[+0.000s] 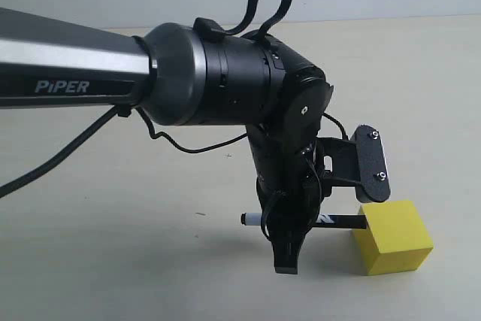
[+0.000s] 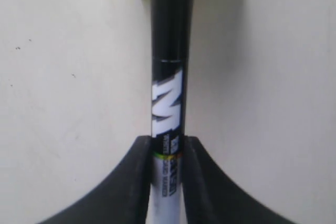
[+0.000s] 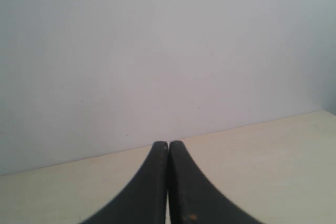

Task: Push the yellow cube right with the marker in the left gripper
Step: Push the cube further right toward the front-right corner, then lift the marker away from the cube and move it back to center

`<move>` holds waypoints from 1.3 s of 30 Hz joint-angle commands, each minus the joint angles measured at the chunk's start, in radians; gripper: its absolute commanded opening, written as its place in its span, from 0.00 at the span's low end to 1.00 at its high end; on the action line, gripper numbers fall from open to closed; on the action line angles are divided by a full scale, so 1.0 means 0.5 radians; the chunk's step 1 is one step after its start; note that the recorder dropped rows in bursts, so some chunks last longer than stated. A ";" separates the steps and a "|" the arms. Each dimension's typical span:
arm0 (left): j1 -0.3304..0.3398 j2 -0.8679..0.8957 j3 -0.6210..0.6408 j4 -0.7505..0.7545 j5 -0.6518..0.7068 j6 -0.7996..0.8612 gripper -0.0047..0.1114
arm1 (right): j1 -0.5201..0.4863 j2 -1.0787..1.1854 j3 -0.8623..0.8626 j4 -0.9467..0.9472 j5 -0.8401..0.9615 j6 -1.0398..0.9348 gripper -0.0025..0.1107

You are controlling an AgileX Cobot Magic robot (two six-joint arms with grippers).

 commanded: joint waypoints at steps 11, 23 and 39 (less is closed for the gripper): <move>0.003 0.001 -0.011 0.213 0.278 -0.154 0.04 | -0.011 -0.012 0.009 0.001 -0.004 0.000 0.02; 0.003 0.001 -0.011 0.213 0.270 -0.152 0.04 | -0.011 -0.012 0.009 0.001 -0.004 0.000 0.02; -0.001 0.004 -0.011 0.361 0.091 -0.174 0.04 | -0.011 -0.012 0.009 0.001 -0.004 0.000 0.02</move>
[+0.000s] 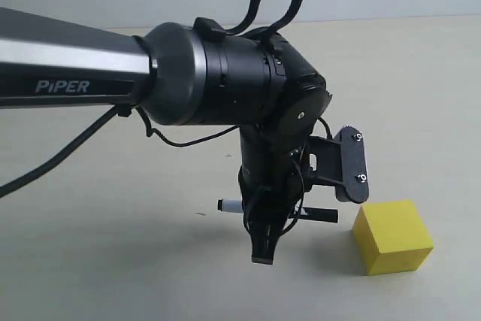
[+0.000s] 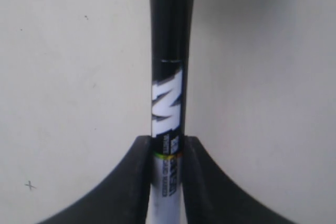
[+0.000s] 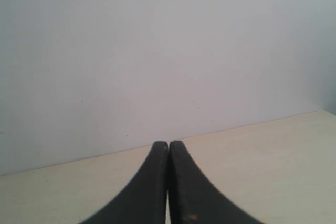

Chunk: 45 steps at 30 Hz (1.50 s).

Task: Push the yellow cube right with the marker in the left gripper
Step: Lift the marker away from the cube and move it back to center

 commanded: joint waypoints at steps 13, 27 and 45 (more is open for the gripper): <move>-0.053 0.039 -0.038 0.004 -0.194 -0.017 0.04 | -0.011 -0.012 0.009 0.001 -0.004 0.000 0.02; 0.270 -0.113 -0.025 0.599 0.017 -1.573 0.04 | -0.011 -0.012 0.009 0.001 -0.001 0.000 0.02; 0.521 -0.305 0.103 -0.100 -0.023 -2.523 0.04 | -0.011 -0.012 0.009 0.001 -0.001 0.000 0.02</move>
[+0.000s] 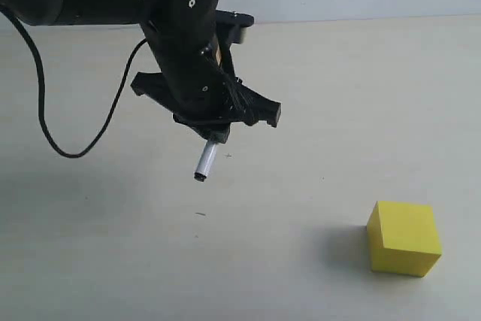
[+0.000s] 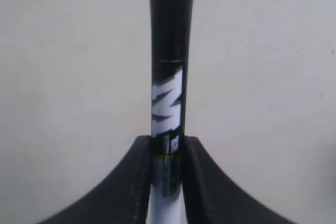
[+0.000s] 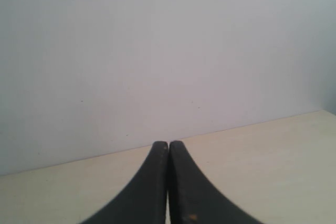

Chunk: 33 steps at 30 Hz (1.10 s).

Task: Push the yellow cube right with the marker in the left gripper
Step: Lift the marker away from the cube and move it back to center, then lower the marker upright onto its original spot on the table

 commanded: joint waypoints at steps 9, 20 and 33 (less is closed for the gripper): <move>0.045 0.180 0.005 -0.181 -0.132 -0.471 0.04 | -0.011 -0.012 0.009 0.001 -0.001 -0.004 0.02; 0.053 0.395 0.005 -0.283 -0.133 -0.503 0.04 | -0.011 -0.012 0.009 0.001 -0.005 -0.004 0.02; 0.129 0.411 0.005 -0.417 -0.271 -0.424 0.04 | -0.011 -0.012 0.009 0.001 -0.005 -0.004 0.02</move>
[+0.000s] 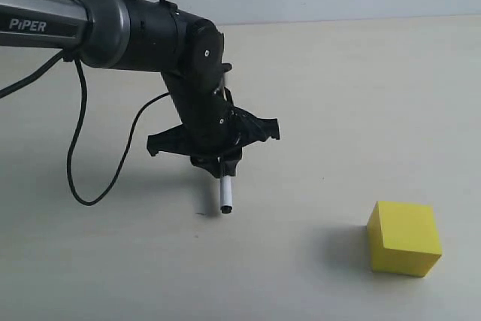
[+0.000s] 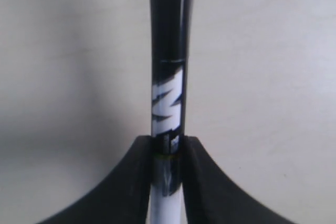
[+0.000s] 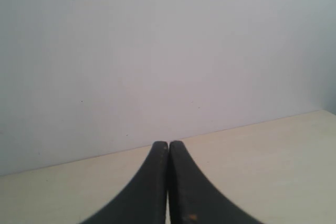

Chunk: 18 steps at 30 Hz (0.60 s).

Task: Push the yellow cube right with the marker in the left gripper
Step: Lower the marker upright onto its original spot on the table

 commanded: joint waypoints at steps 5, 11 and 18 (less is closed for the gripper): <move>0.003 0.048 0.001 -0.032 -0.042 0.032 0.04 | -0.011 -0.012 0.009 0.001 -0.005 -0.007 0.02; 0.003 0.046 0.001 -0.032 -0.046 0.032 0.04 | -0.011 -0.012 0.009 0.001 -0.005 -0.007 0.02; 0.003 0.046 0.001 -0.032 -0.046 0.057 0.04 | -0.011 -0.012 0.009 0.001 -0.005 -0.007 0.02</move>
